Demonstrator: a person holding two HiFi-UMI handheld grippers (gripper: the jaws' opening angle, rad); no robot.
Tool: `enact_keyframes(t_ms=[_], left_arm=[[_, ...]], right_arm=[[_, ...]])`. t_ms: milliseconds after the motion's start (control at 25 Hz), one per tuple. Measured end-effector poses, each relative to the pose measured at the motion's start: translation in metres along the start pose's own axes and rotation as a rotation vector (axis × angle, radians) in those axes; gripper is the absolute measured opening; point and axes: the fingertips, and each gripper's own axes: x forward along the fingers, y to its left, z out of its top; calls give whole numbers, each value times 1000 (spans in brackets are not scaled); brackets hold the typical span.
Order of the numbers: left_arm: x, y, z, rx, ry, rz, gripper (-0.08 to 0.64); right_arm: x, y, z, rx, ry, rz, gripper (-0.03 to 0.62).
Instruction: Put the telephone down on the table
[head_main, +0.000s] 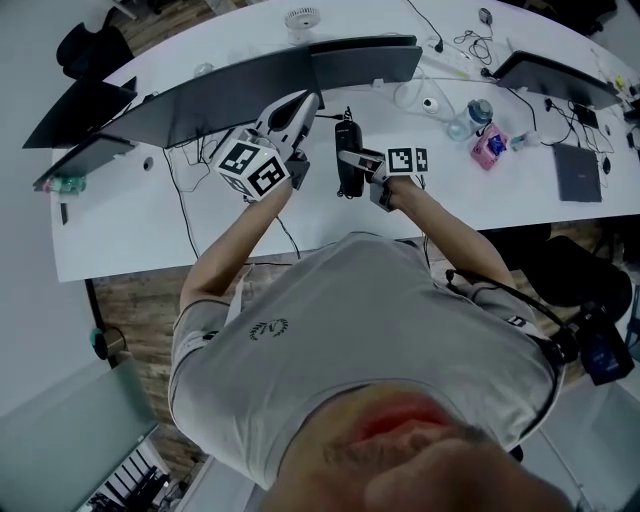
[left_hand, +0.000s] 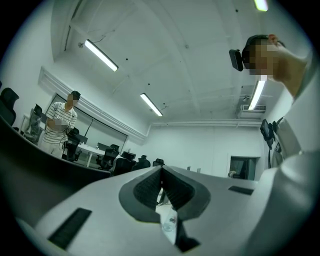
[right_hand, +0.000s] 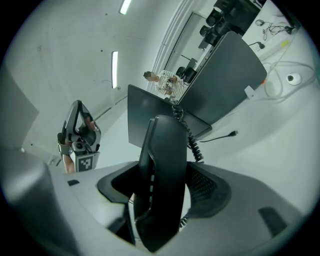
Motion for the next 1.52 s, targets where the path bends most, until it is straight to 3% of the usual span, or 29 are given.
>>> enact_keyframes(t_ms=[880,1520], left_arm=[[-22,2,12,30,2,60,9],[-33,14,17,38,6,87,9]], right_arm=[[14,-114,-80,26,189,-188,301],[27,-171,-94,52,190,-257,301]])
